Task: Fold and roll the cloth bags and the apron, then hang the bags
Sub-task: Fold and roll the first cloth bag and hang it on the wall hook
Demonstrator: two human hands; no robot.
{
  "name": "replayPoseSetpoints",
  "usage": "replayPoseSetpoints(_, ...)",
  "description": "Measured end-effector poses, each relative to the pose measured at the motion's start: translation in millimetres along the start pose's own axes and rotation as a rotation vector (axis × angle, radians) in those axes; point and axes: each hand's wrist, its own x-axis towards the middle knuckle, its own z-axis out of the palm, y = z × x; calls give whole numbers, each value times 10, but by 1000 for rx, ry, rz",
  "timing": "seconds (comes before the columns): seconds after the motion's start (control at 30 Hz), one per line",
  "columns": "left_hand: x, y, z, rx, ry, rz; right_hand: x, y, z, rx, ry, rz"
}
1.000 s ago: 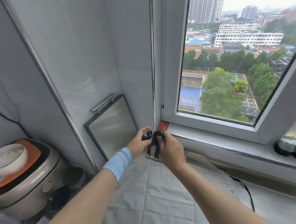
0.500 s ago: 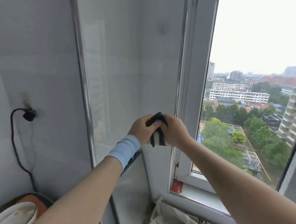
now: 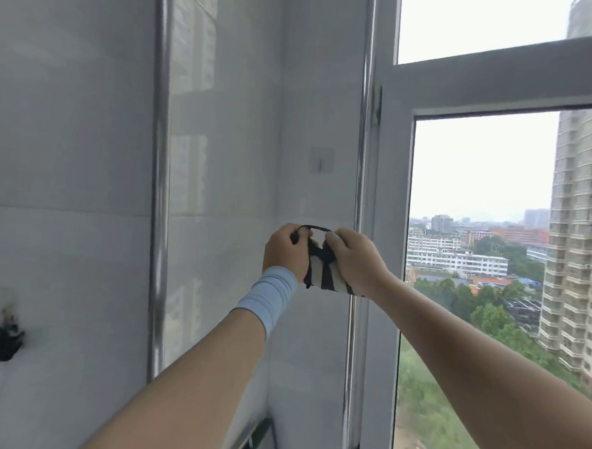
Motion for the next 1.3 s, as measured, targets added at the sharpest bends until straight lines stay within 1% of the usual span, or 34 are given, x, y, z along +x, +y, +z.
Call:
replayPoseSetpoints(0.1,323,129,34,-68,-7,62,303,-121,-106,-7,114,-46)
replayPoseSetpoints(0.17,559,217,49,-84,-2,137,544,-213,-167,-22,195,-69)
replayPoseSetpoints(0.23,786,302,68,-87,14,178,794,-300,-209,-54,240,-69)
replayPoseSetpoints(0.4,1257,446,108,-92,76,138,1321,-450,-242,-133,272,-57)
replayPoseSetpoints(0.6,1547,453,174,47,87,29,1664,-433,-206,-178,257,59)
replayPoseSetpoints(0.7,1546,404,214,41,75,-4,1707,-426,-196,-222,243,121)
replayPoseSetpoints(0.8,1422,263,256,9,37,-39,1604,-339,-174,-265,166,173)
replayPoseSetpoints(0.87,1291,151,279,-8,10,-55,1466,-251,-138,-267,111,163)
replayPoseSetpoints(0.97,1091,33,284,-17,6,-33,1238,-119,-83,-230,42,83)
replayPoseSetpoints(1.03,969,13,265,-84,2,-66,1108,-64,-62,-204,-11,53)
replayPoseSetpoints(1.1,869,-9,249,-172,-23,-112,1011,-32,-53,-162,-17,47)
replayPoseSetpoints(1.23,700,-78,200,-109,-77,-71,840,-33,-52,-77,-16,56)
replayPoseSetpoints(1.3,643,-110,163,-70,-71,-73,745,-8,-51,-43,-18,41)
